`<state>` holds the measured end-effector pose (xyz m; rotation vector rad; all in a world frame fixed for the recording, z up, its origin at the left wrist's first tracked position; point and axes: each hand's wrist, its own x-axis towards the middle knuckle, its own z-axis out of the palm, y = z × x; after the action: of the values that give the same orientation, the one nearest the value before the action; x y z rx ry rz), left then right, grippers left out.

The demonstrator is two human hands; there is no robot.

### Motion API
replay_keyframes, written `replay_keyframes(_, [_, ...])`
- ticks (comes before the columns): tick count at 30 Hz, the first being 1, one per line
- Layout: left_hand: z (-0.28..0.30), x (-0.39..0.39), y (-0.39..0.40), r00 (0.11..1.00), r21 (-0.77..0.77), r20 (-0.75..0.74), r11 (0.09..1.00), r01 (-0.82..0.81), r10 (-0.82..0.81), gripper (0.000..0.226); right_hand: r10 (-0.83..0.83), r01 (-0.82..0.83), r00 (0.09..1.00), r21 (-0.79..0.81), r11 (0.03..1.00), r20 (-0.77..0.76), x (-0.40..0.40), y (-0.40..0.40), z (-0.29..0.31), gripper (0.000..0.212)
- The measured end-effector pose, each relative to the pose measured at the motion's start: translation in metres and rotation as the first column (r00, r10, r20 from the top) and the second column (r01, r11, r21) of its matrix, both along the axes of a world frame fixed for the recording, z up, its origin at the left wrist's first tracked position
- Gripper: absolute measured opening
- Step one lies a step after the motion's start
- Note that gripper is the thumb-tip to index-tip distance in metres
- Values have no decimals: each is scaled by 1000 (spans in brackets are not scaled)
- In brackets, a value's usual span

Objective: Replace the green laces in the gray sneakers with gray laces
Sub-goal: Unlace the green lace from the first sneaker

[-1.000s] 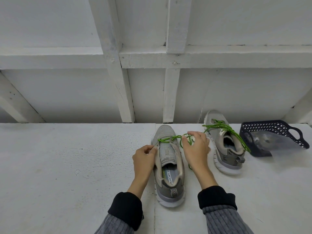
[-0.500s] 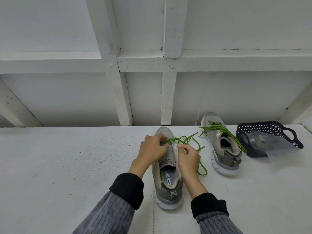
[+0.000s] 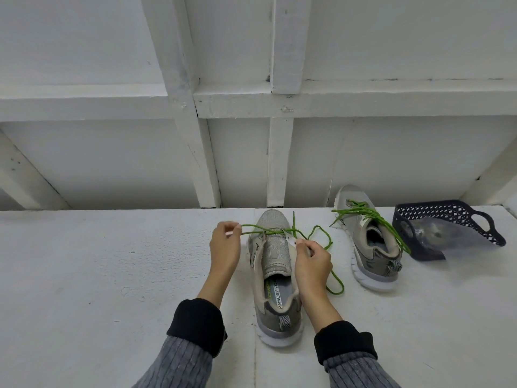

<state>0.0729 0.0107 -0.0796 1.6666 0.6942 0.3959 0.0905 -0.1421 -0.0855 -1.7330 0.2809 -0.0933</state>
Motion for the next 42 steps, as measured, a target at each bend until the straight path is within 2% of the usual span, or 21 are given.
replay_keyframes(2, [8, 7, -1, 988, 232, 112, 970, 73, -101, 10, 1, -1, 1000, -2, 1000, 2, 0, 0, 0, 14])
replay_keyframes(3, [13, 13, -2, 974, 360, 112, 922, 146, -198, 10, 1, -1, 1000, -3, 1000, 4, -1, 1, 1, 14])
replay_keyframes(5, [19, 26, -5, 927, 566, -69, 751, 342, -370, 12, -1, 1, 1000, 6, 1000, 4, -1, 1, 0, 15])
replay_keyframes(7, [22, 35, -9, 875, 650, -297, 591, 478, -382, 16, -5, 5, 1000, 11, 1000, 4, -1, 0, 0, 16])
replay_keyframes(10, [18, 40, -10, 843, 664, -429, 520, 537, -324, 18, 4, -4, 1000, 8, 1000, 14, 0, 0, -1, 13])
replay_keyframes(12, [16, 39, -9, 843, 626, -418, 565, 537, -338, 15, 11, -12, 1000, 9, 1000, 17, 0, 0, -1, 11])
replay_keyframes(13, [15, 37, -8, 850, 552, -354, 647, 526, -389, 14, 13, -13, 1000, 10, 1000, 19, 0, 0, 0, 11])
replay_keyframes(15, [16, 28, -9, 868, 279, -103, 823, 494, -486, 14, 14, -15, 1000, 10, 1000, 26, -1, 0, 1, 12])
replay_keyframes(16, [17, 21, -10, 868, 151, 28, 861, 486, -495, 15, 14, -14, 1000, 12, 1000, 28, -1, 0, 1, 12])
replay_keyframes(19, [14, 9, -11, 880, -136, 273, 890, 436, -389, 19, 13, -14, 999, 23, 1000, 29, -2, 0, 1, 13])
replay_keyframes(21, [16, 6, -9, 913, -398, 353, 851, 343, -203, 25, 13, -14, 999, 30, 999, 32, -2, -1, 1, 14])
replay_keyframes(22, [17, 5, -5, 929, -474, 351, 832, 287, -120, 27, 12, -13, 999, 32, 999, 34, -2, -1, 2, 15])
replay_keyframes(23, [17, 6, -1, 945, -460, 318, 858, 229, -81, 28, 10, -11, 999, 35, 999, 34, -2, -1, 2, 15])
replay_keyframes(24, [19, 5, 4, 960, -351, 264, 918, 186, -93, 26, 7, -8, 999, 37, 999, 31, -2, -1, 2, 15])
replay_keyframes(26, [16, 8, 12, 970, -2, 124, 977, 212, -210, 18, 3, -4, 1000, 41, 999, 17, -2, -1, 1, 12])
replay_keyframes(27, [14, 11, 13, 956, 142, 33, 948, 285, -293, 16, 2, -3, 1000, 38, 999, 13, -1, -1, 0, 11])
replay_keyframes(29, [13, 16, 12, 900, 274, -171, 858, 434, -401, 15, 3, -3, 1000, 30, 1000, 12, -1, -1, 0, 10])
replay_keyframes(31, [14, 22, 7, 857, 302, -304, 812, 500, -415, 20, 4, -5, 1000, 32, 999, 16, -2, -1, 0, 11])
replay_keyframes(35, [11, 34, -1, 826, 257, -347, 802, 540, -444, 17, 1, -1, 1000, 21, 1000, 19, -1, -2, 0, 12])
replay_keyframes(39, [12, 34, -5, 820, 175, -155, 801, 572, -552, 13, 7, -7, 1000, 22, 1000, 28, -1, -1, 1, 12])
replay_keyframes(42, [11, 24, -11, 888, -39, 123, 892, 449, -442, 17, 8, -9, 999, 25, 1000, 38, -2, -1, 1, 14])
